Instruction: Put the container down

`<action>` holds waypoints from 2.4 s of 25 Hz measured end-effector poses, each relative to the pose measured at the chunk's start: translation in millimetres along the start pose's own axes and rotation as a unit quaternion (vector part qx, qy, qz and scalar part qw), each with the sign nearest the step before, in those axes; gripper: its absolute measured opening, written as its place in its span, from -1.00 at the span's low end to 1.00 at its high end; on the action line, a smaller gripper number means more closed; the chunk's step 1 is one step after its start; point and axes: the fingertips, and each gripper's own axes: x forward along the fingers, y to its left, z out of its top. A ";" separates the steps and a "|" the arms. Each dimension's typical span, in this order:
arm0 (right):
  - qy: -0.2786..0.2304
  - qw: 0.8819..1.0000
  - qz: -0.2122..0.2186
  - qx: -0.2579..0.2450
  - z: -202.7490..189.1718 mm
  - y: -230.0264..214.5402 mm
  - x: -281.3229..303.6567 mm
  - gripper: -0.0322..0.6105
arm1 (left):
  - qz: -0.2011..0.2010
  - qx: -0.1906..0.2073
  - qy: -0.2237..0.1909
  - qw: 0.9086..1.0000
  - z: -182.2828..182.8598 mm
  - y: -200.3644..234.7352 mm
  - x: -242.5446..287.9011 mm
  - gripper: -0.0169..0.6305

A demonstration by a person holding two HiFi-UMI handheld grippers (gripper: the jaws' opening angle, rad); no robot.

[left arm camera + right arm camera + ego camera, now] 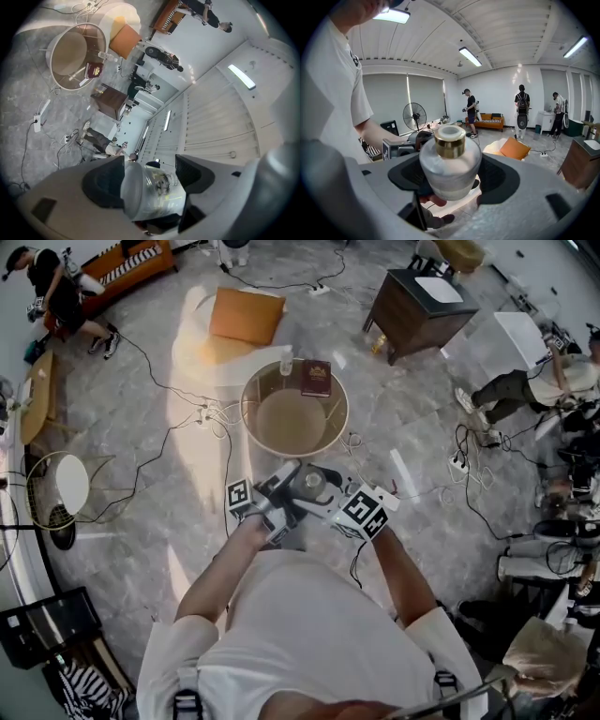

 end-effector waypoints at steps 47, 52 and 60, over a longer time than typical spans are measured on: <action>0.016 0.996 -0.067 0.055 34.0 -183.0 110.1 0.14 | 0.049 -0.034 0.060 0.996 188.2 -14.3 93.0 0.01; 0.015 0.997 -0.057 0.058 29.2 -218.8 109.0 0.14 | 0.054 -0.031 0.050 0.997 208.5 -2.5 120.6 0.01; 0.010 0.998 -0.029 0.061 16.5 -273.7 102.5 0.14 | 0.062 -0.014 0.021 0.998 237.6 14.5 167.9 0.02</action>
